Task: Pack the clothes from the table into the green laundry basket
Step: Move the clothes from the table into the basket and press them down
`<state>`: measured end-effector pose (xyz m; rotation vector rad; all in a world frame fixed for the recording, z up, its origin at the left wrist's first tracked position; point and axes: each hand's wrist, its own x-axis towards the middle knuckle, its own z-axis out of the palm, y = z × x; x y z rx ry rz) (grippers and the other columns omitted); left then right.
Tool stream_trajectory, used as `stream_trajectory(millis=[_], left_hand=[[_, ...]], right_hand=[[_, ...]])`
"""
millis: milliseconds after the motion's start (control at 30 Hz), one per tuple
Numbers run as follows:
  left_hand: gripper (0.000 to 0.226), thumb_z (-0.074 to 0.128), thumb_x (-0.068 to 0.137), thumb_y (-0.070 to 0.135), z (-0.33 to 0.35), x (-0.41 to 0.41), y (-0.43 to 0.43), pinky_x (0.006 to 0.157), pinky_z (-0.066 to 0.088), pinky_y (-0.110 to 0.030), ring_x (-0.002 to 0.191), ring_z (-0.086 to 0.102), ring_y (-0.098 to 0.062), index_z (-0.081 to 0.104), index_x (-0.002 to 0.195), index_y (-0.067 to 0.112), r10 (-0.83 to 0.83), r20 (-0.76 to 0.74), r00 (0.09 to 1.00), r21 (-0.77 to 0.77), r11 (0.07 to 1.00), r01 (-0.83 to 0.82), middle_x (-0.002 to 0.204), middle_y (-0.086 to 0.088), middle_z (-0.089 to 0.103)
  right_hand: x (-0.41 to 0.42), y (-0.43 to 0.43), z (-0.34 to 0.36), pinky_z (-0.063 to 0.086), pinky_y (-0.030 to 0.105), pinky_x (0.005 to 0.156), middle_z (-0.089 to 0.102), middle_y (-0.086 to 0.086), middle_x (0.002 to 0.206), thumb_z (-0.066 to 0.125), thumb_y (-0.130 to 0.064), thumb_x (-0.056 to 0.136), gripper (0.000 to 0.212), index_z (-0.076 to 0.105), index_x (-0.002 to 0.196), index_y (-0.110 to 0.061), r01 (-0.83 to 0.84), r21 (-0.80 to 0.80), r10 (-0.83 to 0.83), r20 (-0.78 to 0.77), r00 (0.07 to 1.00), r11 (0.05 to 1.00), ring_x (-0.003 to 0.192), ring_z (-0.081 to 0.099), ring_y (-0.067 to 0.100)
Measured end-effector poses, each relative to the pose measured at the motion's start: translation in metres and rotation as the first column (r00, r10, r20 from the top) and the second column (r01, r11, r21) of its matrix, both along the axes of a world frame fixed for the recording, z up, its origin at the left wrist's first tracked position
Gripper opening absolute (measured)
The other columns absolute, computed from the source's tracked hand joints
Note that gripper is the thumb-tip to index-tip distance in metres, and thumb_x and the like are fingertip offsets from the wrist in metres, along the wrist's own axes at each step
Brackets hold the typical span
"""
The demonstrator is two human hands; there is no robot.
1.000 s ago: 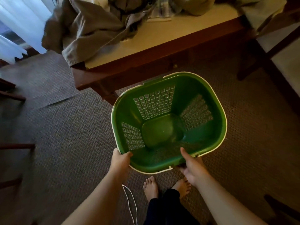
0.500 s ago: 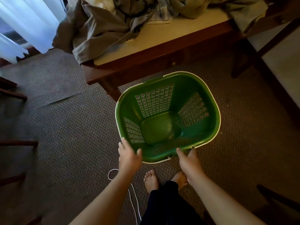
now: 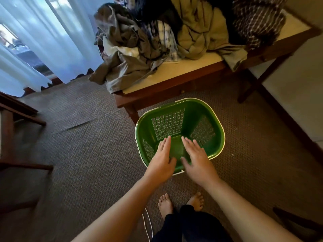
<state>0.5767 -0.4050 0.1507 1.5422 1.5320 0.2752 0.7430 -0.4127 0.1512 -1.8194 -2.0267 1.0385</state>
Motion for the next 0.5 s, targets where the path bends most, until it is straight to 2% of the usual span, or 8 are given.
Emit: stream_trajectory(millis=[67, 133, 200, 267, 333, 400, 500], left_hand=[[0.079, 0.050, 0.103, 0.016, 0.024, -0.004, 0.004, 0.122, 0.013, -0.026, 0.158, 0.010, -0.017, 0.003, 0.165, 0.026, 0.014, 0.025, 1.000, 0.063, 0.998, -0.016, 0.173, 0.003, 0.006], [0.077, 0.051, 0.103, 0.016, 0.047, -0.008, 0.010, 0.115, 0.016, -0.021, 0.157, 0.015, -0.016, 0.006, 0.165, 0.027, 0.037, 0.041, 0.998, 0.120, 0.992, -0.042, 0.172, 0.003, 0.010], [0.075, 0.051, 0.103, 0.016, 0.068, -0.013, 0.018, 0.119, 0.019, -0.026, 0.156, 0.019, -0.016, 0.009, 0.165, 0.028, 0.062, 0.063, 0.996, 0.158, 0.985, -0.071, 0.171, 0.005, 0.016], [0.072, 0.051, 0.103, 0.016, 0.086, -0.020, 0.027, 0.124, 0.028, -0.035, 0.153, 0.029, -0.017, 0.014, 0.164, 0.029, 0.092, 0.078, 0.993, 0.188, 0.977, -0.105, 0.169, 0.004, 0.024], [0.070, 0.051, 0.103, 0.017, 0.101, -0.027, 0.037, 0.120, 0.038, -0.038, 0.147, 0.037, -0.016, 0.018, 0.163, 0.030, 0.134, 0.095, 0.986, 0.228, 0.962, -0.153, 0.166, 0.002, 0.032], [0.069, 0.052, 0.103, 0.019, 0.113, -0.033, 0.044, 0.119, 0.037, -0.035, 0.148, 0.037, -0.015, 0.021, 0.163, 0.031, 0.169, 0.098, 0.981, 0.273, 0.943, -0.190, 0.165, 0.002, 0.034], [0.067, 0.052, 0.102, 0.020, 0.128, -0.041, 0.056, 0.120, 0.038, -0.039, 0.149, 0.037, -0.016, 0.025, 0.162, 0.034, 0.217, 0.108, 0.970, 0.311, 0.920, -0.240, 0.165, 0.004, 0.034]], right_hand=[[-0.005, 0.002, 0.029, 0.010, 0.048, 0.127, 0.014, -0.010, 0.168, 0.049, -0.033, 0.104, 0.072, 0.007, 0.161, -0.034, -0.001, 0.067, 0.002, -0.022, 1.000, 0.998, 0.156, 0.000, 0.012], [-0.009, 0.005, 0.054, 0.013, 0.043, 0.127, 0.017, -0.010, 0.167, 0.051, -0.032, 0.103, 0.072, 0.009, 0.161, -0.031, 0.018, 0.116, -0.011, -0.064, 0.998, 0.993, 0.155, 0.003, 0.010], [-0.015, 0.009, 0.074, 0.017, 0.036, 0.126, 0.022, -0.009, 0.165, 0.054, -0.030, 0.102, 0.072, 0.014, 0.161, -0.029, 0.047, 0.161, -0.029, -0.117, 0.993, 0.986, 0.154, 0.010, 0.008], [-0.021, 0.017, 0.092, 0.021, 0.033, 0.125, 0.027, -0.006, 0.164, 0.058, -0.028, 0.101, 0.070, 0.021, 0.160, -0.026, 0.061, 0.207, -0.029, -0.156, 0.987, 0.976, 0.153, 0.018, 0.007], [-0.025, 0.025, 0.107, 0.022, 0.027, 0.123, 0.031, -0.007, 0.163, 0.058, -0.029, 0.100, 0.068, 0.025, 0.159, -0.026, 0.057, 0.236, -0.014, -0.180, 0.984, 0.970, 0.151, 0.022, 0.005], [-0.028, 0.033, 0.118, 0.024, 0.024, 0.121, 0.034, -0.007, 0.162, 0.059, -0.032, 0.100, 0.067, 0.026, 0.159, -0.027, 0.040, 0.260, 0.013, -0.199, 0.980, 0.965, 0.149, 0.025, 0.003], [-0.033, 0.049, 0.132, 0.026, 0.021, 0.119, 0.038, -0.006, 0.159, 0.060, -0.031, 0.099, 0.067, 0.028, 0.158, -0.025, 0.020, 0.300, 0.047, -0.215, 0.975, 0.954, 0.147, 0.029, 0.003]])
